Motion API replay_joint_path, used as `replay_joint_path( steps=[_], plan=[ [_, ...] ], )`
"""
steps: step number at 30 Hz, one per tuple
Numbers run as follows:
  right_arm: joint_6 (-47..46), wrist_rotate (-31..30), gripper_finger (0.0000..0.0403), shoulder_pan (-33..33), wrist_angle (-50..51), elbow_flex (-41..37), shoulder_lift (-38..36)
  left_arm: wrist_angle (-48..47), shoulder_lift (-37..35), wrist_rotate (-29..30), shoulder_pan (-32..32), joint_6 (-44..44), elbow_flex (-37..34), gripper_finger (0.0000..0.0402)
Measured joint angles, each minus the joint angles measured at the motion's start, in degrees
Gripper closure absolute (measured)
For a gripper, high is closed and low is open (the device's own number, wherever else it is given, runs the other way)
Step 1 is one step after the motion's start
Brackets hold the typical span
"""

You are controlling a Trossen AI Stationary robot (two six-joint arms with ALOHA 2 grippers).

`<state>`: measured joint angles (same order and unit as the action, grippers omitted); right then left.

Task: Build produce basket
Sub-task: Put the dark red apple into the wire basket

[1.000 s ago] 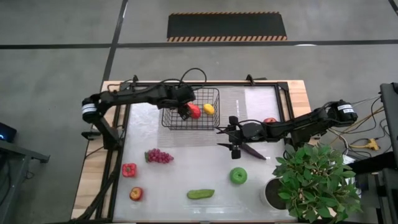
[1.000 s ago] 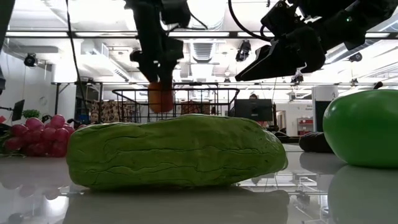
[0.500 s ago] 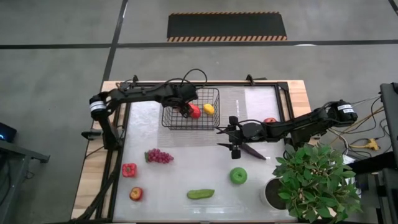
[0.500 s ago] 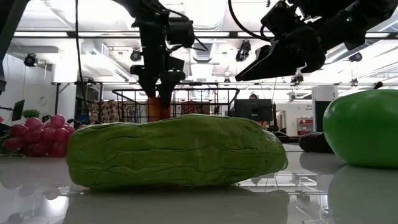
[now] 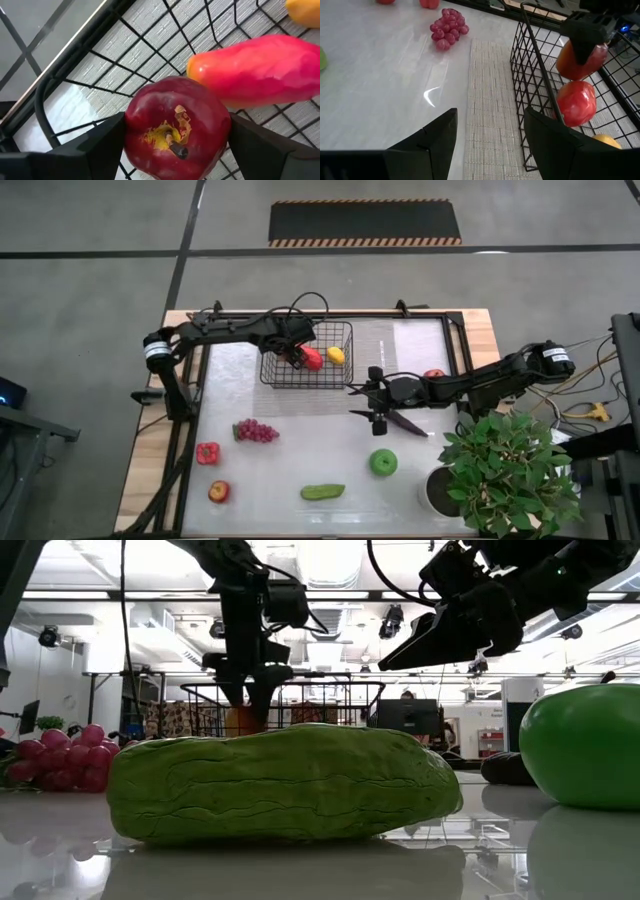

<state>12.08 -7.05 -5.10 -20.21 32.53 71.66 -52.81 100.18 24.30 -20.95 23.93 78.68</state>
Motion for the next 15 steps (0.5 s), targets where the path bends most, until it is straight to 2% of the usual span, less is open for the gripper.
replay_joint_path(
  steps=[8,15],
  plan=[
    [-0.02,0.01,0.0188,0.00,0.22,0.00,0.00,2.38,0.04,0.04,-0.46,1.26,-2.33,0.0105],
    [0.00,0.00,0.0188,0.00,0.24,0.00,0.00,4.65,0.07,0.03,-0.44,1.24,-3.83,0.0069]
  ],
)
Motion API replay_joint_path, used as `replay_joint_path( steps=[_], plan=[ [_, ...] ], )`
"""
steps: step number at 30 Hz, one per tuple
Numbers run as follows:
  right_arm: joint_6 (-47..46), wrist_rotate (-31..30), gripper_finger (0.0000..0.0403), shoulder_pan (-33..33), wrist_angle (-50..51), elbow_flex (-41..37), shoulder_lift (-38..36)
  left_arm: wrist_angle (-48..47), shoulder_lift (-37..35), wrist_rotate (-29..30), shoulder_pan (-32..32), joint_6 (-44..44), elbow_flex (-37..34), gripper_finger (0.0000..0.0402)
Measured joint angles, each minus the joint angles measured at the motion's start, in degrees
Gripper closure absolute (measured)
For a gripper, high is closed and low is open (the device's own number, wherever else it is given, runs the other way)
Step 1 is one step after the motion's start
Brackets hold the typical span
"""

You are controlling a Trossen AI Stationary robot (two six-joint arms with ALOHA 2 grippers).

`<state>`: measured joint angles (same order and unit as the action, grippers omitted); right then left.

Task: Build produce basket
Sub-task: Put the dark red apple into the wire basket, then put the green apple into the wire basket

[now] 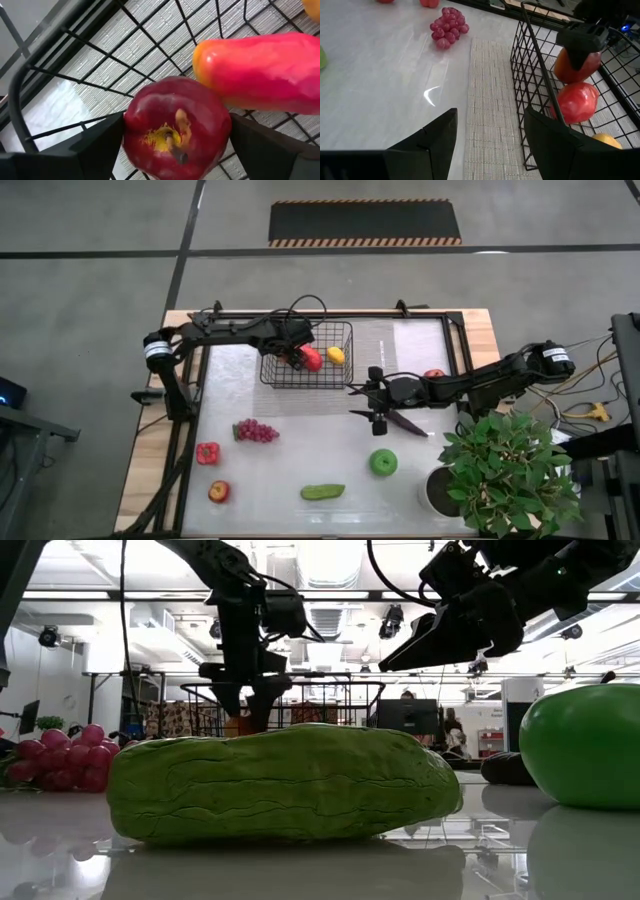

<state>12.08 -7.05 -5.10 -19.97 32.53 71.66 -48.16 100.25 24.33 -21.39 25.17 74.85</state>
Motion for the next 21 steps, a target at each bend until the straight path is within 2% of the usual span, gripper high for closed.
replay_joint_path(
  steps=[5,11,21],
  plan=[
    [-0.02,0.00,0.0188,-0.01,0.00,0.00,0.00,-0.04,0.00,0.01,0.00,-0.25,0.00,0.0051],
    [-0.03,0.00,0.0188,-0.01,0.00,0.00,0.00,-0.37,-0.37,0.00,0.00,-1.51,0.00,0.0048],
    [-1.91,0.00,0.0188,-0.02,-0.02,0.05,-1.36,-0.28,-7.14,-0.32,1.72,-7.01,0.11,0.0047]
  ],
)
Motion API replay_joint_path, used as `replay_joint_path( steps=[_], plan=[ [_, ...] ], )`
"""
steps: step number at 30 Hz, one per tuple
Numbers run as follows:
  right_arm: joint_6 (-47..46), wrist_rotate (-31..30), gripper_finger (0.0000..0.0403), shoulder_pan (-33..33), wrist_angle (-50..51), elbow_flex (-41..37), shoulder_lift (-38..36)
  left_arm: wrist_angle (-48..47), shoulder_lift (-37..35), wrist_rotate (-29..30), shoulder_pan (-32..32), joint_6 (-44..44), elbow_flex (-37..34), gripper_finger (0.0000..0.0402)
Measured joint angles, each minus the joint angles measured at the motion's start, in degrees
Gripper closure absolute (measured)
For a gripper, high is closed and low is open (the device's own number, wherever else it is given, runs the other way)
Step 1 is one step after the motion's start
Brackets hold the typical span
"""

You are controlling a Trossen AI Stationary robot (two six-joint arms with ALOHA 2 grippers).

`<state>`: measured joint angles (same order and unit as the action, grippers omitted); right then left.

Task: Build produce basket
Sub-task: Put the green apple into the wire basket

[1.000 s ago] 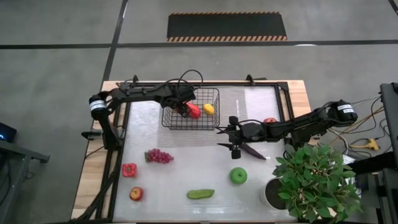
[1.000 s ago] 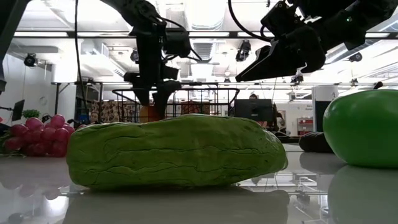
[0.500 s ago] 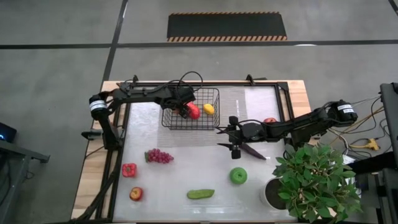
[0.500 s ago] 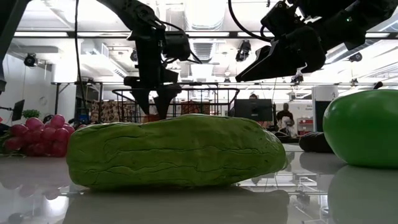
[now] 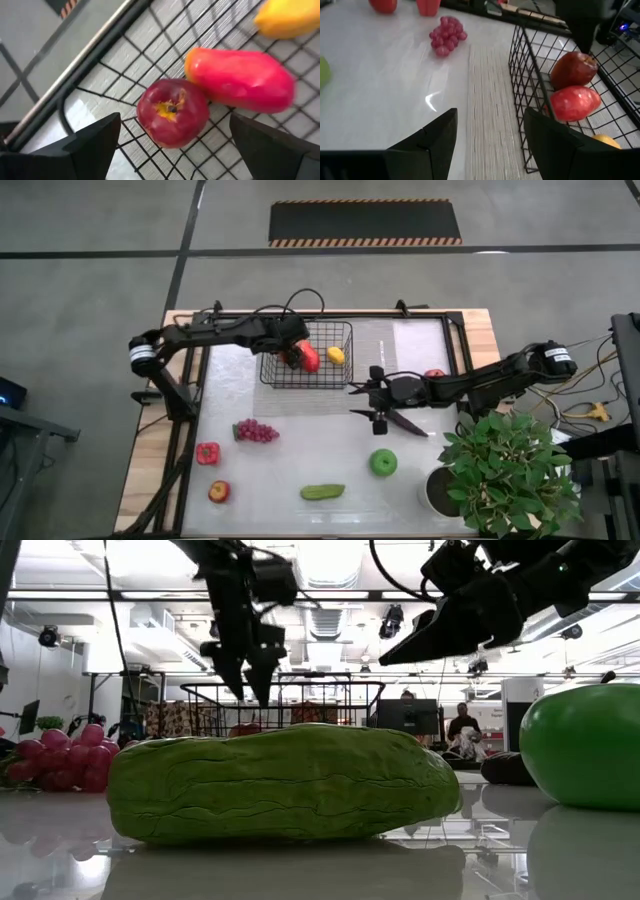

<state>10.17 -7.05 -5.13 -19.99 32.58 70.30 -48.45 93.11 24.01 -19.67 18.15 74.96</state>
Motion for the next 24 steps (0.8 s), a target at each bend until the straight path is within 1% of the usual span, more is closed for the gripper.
replay_joint_path(
  steps=[3,6,11,13,15,18,21,24],
  plan=[
    [-1.96,-0.02,0.0188,-0.21,-0.01,0.55,-1.17,0.34,-2.97,-0.01,2.21,-2.39,0.00,0.0047],
    [-3.36,0.02,0.0188,-1.29,-0.01,0.92,-2.05,1.51,-6.02,-0.09,5.77,-4.94,0.00,0.0047],
    [-6.96,0.02,0.0188,-3.85,0.13,2.03,-2.38,7.14,-10.19,-0.17,14.64,-11.55,-0.44,0.0047],
    [-8.16,0.05,0.0188,-5.19,0.95,2.78,-2.27,10.94,-11.59,-0.20,18.60,-14.81,-1.09,0.0047],
    [-9.56,0.17,0.0188,-6.65,3.62,4.05,-2.11,15.55,-12.60,-0.22,22.44,-18.15,-2.67,0.0047],
    [-12.71,0.17,0.0188,-8.90,10.52,7.07,-2.10,23.50,-14.22,-0.37,27.30,-22.14,-5.94,0.0047],
    [-15.88,0.13,0.0188,-11.74,17.87,10.57,-2.10,30.40,-15.76,-0.34,30.78,-25.17,-9.11,0.0047],
    [-19.86,0.10,0.0188,-15.04,25.17,13.68,-2.08,34.54,-16.41,-0.32,32.91,-26.78,-11.35,0.0047]
  ],
)
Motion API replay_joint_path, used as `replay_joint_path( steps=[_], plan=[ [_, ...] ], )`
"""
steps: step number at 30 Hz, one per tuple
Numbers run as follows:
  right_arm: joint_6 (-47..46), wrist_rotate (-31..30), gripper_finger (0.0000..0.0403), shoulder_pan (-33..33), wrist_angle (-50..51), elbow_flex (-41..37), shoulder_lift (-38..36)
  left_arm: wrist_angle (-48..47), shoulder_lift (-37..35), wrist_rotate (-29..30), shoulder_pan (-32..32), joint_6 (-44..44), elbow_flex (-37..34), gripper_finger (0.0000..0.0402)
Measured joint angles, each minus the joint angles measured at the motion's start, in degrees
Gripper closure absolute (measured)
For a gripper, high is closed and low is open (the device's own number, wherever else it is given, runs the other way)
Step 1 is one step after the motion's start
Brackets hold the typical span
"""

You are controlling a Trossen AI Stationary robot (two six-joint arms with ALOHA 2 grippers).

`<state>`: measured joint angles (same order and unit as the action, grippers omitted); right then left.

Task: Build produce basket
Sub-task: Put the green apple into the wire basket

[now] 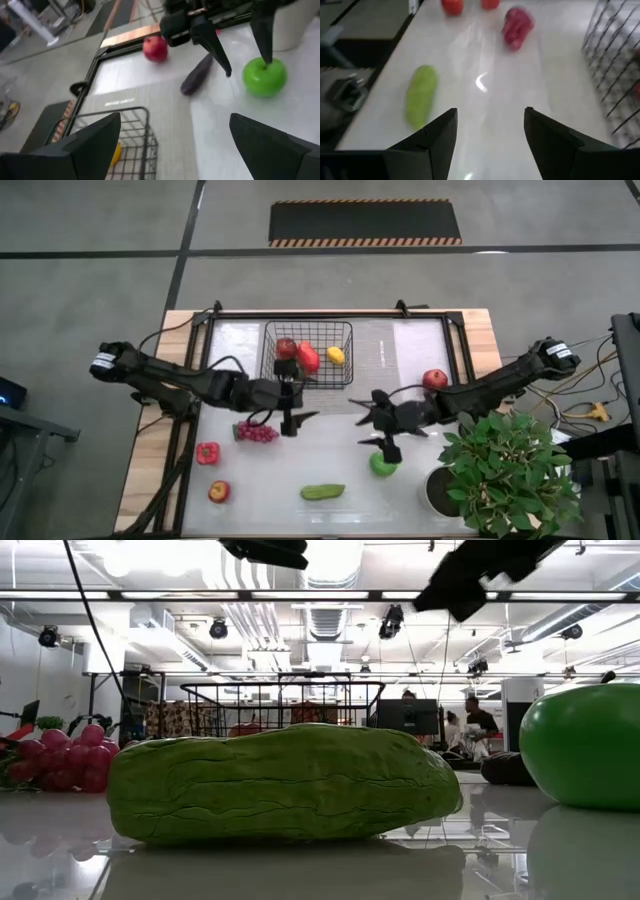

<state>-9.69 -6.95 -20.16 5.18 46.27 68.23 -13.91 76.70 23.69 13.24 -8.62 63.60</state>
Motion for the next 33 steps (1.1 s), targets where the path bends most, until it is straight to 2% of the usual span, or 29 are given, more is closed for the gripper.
replay_joint_path(
  steps=[7,14,22,29,33],
  plan=[
    [-10.92,-0.90,0.0188,-7.27,13.84,4.73,0.02,3.31,-0.16,0.34,0.96,-0.81,-1.80,0.0047],
    [-19.69,-7.60,0.0188,-13.82,23.64,6.30,0.02,4.61,-0.10,0.38,0.96,-0.81,-1.79,0.0047],
    [-25.36,-14.38,0.0188,-19.59,24.77,3.66,0.02,5.29,-0.08,0.40,0.94,-0.75,-1.74,0.0047],
    [-27.82,-14.66,0.0187,-20.22,24.84,3.05,0.02,6.24,-0.06,0.40,0.94,-0.72,-1.65,0.0047],
    [-27.39,-14.66,0.0164,-20.22,24.99,3.05,0.02,6.24,-0.04,0.40,0.94,-0.72,-1.65,0.0047]
  ],
)
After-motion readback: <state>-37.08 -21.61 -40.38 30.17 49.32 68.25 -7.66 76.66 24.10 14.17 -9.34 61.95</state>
